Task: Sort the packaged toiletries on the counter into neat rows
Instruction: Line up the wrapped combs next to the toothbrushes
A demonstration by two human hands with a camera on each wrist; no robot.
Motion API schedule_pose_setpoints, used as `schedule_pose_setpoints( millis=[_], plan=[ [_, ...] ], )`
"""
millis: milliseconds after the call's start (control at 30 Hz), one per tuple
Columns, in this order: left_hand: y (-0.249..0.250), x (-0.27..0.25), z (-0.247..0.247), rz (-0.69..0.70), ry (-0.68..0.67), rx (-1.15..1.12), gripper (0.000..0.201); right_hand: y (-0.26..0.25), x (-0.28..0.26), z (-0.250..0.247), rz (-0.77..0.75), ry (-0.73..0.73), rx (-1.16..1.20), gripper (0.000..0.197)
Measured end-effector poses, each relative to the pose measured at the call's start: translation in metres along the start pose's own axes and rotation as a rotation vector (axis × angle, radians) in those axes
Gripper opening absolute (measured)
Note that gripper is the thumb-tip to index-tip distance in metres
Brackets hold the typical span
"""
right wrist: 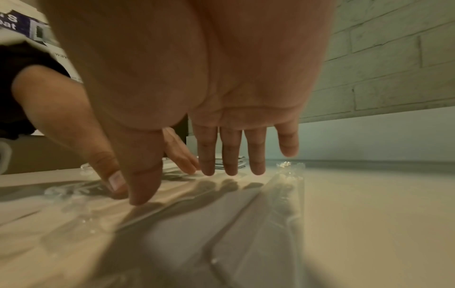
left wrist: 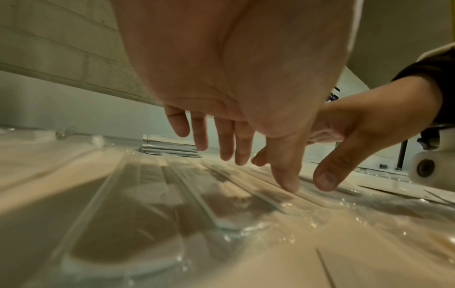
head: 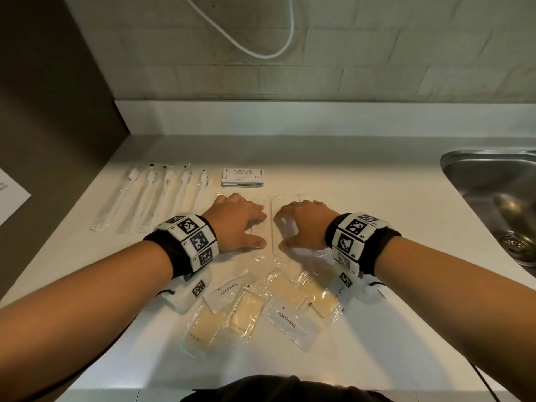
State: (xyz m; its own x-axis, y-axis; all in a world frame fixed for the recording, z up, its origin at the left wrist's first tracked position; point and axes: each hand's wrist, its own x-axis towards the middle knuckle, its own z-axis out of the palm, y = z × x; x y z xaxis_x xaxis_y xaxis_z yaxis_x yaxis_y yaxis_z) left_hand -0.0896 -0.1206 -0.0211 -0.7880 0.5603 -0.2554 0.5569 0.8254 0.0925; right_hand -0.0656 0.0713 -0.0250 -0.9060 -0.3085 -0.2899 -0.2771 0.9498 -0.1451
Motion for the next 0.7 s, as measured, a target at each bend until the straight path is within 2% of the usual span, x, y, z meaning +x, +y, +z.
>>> schedule_pose_setpoints(
  millis=[167, 400, 700],
  plan=[
    [-0.0004, -0.0048, -0.0015, -0.017, -0.039, 0.058, 0.076, -0.0009, 0.0025, 0.0006, 0.006, -0.017, 0.001, 0.054],
    [-0.0015, -0.0031, -0.002, -0.028, -0.048, 0.06, 0.076, -0.0058, 0.0023, 0.0029, 0.003, -0.012, 0.049, 0.062],
    [-0.0028, -0.0017, -0.0015, -0.038, -0.044, 0.041, 0.076, -0.0045, 0.001, 0.0017, 0.027, -0.031, 0.081, 0.062]
  ],
)
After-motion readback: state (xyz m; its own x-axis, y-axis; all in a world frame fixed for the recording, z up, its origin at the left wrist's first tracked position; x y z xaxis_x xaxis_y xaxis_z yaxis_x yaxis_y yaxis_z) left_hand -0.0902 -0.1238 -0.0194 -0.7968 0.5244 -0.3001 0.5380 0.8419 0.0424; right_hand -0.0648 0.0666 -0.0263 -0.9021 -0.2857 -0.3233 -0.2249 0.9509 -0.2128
